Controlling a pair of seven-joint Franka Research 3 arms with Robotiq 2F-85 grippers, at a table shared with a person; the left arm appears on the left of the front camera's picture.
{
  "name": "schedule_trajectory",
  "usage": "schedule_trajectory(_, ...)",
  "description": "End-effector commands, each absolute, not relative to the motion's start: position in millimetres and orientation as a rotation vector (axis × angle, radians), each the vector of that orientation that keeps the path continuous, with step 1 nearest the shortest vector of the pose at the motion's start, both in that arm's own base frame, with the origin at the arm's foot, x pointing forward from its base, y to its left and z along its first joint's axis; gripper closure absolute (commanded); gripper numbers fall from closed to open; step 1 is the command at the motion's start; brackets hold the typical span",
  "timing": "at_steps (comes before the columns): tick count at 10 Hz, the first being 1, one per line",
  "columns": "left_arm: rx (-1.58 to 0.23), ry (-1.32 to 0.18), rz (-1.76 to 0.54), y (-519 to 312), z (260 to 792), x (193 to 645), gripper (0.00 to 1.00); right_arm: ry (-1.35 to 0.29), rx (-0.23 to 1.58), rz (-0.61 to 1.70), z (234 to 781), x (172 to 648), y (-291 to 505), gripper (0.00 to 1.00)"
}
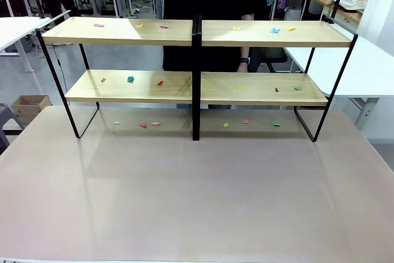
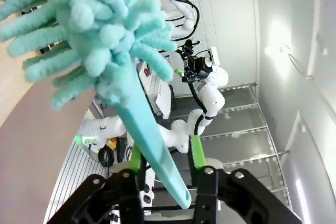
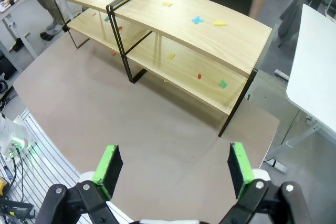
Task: Clean the shelves.
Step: Pick up the Duster when the human hands it over.
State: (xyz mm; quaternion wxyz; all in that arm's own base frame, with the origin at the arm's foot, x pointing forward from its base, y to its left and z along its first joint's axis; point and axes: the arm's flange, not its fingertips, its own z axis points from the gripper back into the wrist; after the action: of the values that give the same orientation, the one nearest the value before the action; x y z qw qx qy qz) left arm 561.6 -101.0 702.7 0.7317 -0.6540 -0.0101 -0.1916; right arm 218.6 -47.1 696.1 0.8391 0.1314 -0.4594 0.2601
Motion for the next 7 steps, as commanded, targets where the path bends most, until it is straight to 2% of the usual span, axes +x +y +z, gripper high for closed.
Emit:
schedule_trajectory(1, -1.423, -0.024, -0.457, -96, 701, 563, 0.95, -0.974, 0.281, 0.553, 697, 219, -47, 0.00)
schedule_trajectory(2, -1.432, -0.018, -0.458, -97, 701, 562, 1.00, -0.974, 0.281, 0.553, 697, 219, -47, 0.00)
schedule_trajectory(7, -1.446, -0.026, -0.536, -87, 707, 545, 1.00, -0.974, 0.281, 0.553, 697, 219, -47, 0.00)
